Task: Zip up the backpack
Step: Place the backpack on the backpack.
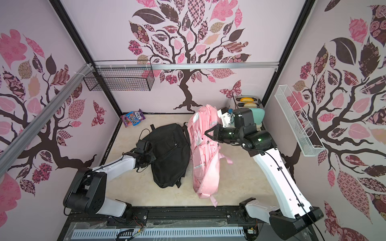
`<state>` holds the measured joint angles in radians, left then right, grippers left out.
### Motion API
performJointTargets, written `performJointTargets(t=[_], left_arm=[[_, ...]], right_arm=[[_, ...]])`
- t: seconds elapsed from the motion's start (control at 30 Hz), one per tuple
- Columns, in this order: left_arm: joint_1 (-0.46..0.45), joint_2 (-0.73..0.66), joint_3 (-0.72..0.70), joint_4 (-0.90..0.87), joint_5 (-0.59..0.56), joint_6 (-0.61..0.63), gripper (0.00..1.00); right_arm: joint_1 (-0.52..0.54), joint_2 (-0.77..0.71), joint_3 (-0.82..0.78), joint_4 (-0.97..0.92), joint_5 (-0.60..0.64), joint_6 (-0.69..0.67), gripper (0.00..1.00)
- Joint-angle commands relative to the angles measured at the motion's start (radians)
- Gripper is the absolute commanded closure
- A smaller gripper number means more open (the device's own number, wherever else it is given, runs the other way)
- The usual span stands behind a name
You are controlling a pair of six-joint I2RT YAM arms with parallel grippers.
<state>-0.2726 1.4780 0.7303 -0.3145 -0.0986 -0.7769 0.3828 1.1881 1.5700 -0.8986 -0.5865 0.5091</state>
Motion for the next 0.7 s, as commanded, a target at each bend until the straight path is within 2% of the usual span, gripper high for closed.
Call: performJointTargets(t=[0.0,0.17,0.33,0.43,0.57,0.67], left_arm=[[0.001,0.028,0.002,0.038,0.061,0.007,1.00],[0.001,0.042,-0.040,0.185,0.179,0.007,1.00],[0.001,0.030,-0.125,0.445,0.358,-0.003,1.00],[0.002,0.017,-0.146,0.505,0.389,-0.004,1.00],[0.006,-0.017,-0.176,0.548,0.418,-0.008,1.00],[0.010,-0.065,-0.216,0.586,0.430,-0.026,1.00]], right_arm=[[0.011,-0.048,0.131,0.339,-0.283,0.139,1.00],[0.011,-0.050,0.045,0.689,-0.404,0.408,1.00],[0.008,-0.034,0.004,0.858,-0.440,0.530,1.00],[0.007,-0.017,-0.016,0.960,-0.451,0.607,1.00],[-0.004,0.024,-0.101,1.033,-0.442,0.618,1.00],[-0.032,0.088,-0.287,1.304,-0.428,0.738,1.00]])
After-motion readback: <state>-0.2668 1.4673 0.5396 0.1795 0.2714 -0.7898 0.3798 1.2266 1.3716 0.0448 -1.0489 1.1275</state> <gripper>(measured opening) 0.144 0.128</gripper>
